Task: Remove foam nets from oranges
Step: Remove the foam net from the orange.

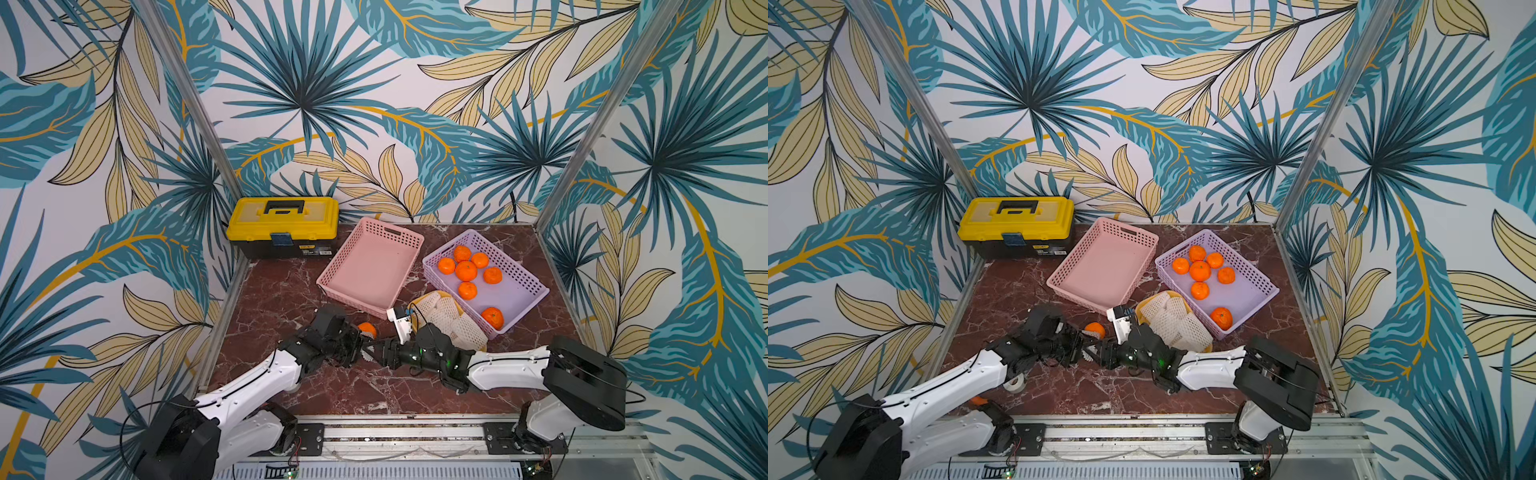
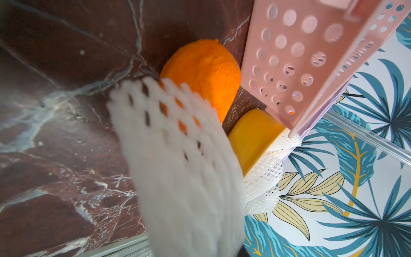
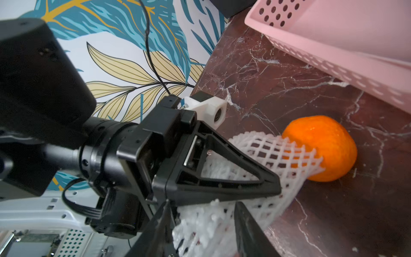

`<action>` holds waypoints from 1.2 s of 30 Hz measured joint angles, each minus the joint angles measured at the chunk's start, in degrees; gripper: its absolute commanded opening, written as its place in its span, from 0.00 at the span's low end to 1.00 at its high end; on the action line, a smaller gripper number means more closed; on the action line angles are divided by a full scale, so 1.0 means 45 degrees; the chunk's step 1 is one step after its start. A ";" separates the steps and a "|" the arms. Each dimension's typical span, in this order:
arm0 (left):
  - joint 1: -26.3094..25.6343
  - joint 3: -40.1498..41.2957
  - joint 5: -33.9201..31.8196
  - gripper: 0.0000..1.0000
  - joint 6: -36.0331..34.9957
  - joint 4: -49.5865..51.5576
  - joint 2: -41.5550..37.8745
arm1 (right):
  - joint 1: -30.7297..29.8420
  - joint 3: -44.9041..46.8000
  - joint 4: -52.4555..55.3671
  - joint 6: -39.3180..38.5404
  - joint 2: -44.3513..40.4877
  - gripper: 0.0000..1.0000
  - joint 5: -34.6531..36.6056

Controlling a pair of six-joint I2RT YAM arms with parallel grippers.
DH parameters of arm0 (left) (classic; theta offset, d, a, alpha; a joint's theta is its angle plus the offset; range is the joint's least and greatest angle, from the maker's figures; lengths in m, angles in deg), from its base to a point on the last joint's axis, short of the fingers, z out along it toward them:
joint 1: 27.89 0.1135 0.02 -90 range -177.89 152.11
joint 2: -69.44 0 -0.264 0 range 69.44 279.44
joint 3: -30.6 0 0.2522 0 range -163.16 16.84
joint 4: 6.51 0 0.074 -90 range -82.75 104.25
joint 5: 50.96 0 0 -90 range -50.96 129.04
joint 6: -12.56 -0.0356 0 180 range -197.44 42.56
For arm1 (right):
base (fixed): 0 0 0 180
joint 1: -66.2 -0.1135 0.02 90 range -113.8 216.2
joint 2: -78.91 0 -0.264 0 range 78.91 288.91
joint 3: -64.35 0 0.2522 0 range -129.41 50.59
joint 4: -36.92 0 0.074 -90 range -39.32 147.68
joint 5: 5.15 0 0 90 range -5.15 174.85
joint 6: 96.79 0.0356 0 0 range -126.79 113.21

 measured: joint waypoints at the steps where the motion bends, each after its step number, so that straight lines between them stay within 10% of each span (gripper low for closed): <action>1: 0.0005 0.0000 -0.0024 0.24 0.0010 -0.0005 0.0000 | -0.0005 -0.0044 0.0005 -0.0029 0.0000 0.33 -0.0010; 7: 0.0029 0.0000 -0.0155 0.26 0.0010 -0.0010 0.0000 | -0.0034 -0.0165 -0.0034 -0.0136 -0.0015 0.20 -0.0126; 13: 0.0024 0.0000 -0.0112 0.23 0.0010 -0.0073 -0.0107 | -0.0019 -0.0044 0.0175 -0.0063 -0.0131 0.46 0.0102; 22: 0.0019 0.0000 0.0087 0.23 0.0019 -0.0175 -0.0238 | -0.0019 0.0233 0.0345 -0.0238 -0.0321 0.53 0.0330; 32: 0.0019 0.0000 0.0131 0.28 0.0005 -0.0165 -0.0238 | -0.0024 0.0151 0.0151 -0.0359 0.0044 0.08 -0.0117; 36: 0.0019 0.0000 0.0165 0.59 -0.0058 -0.0175 -0.0277 | -0.0019 0.0146 0.0267 -0.0369 -0.0024 0.00 -0.0063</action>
